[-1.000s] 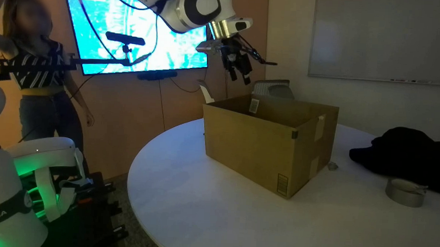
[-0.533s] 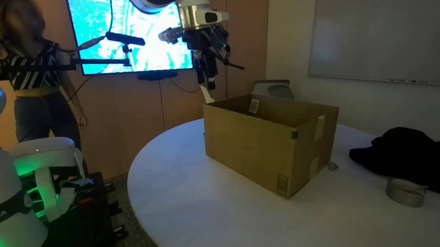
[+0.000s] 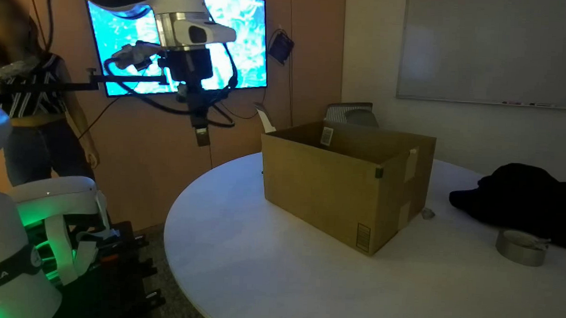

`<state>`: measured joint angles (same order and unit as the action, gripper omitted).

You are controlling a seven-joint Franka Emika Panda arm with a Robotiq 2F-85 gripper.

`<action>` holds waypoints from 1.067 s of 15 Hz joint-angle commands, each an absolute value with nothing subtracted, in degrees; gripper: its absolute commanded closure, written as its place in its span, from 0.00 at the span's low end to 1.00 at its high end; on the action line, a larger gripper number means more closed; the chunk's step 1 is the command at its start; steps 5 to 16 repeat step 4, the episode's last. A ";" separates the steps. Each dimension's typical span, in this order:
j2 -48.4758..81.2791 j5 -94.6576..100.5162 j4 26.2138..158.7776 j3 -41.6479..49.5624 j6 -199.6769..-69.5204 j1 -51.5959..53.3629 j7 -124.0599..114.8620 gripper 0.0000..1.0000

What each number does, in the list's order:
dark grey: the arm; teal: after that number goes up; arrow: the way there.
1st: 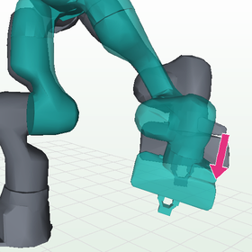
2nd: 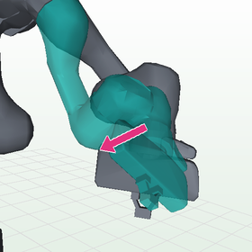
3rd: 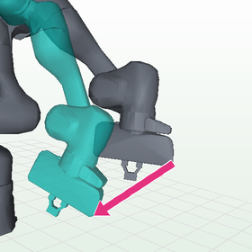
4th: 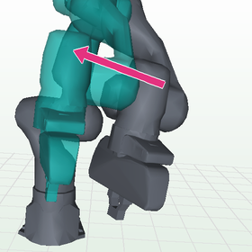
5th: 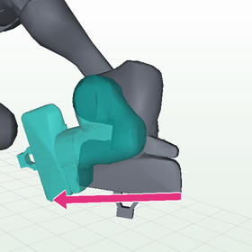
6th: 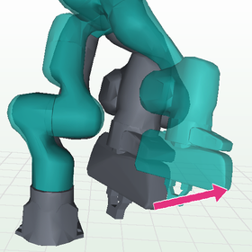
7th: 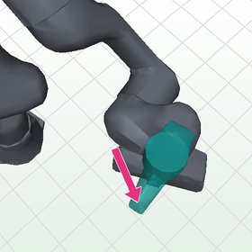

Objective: Put the marker on the towel then fold it inside.

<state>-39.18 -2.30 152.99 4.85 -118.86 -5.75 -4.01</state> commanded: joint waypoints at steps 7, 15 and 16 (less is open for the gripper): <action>-44.78 -1.99 157.38 5.07 -118.02 -7.40 -3.69 0.00; -44.78 -1.99 157.38 5.07 -118.02 -7.40 -3.69 0.00; -44.78 -1.99 157.38 5.07 -118.02 -7.40 -3.69 0.00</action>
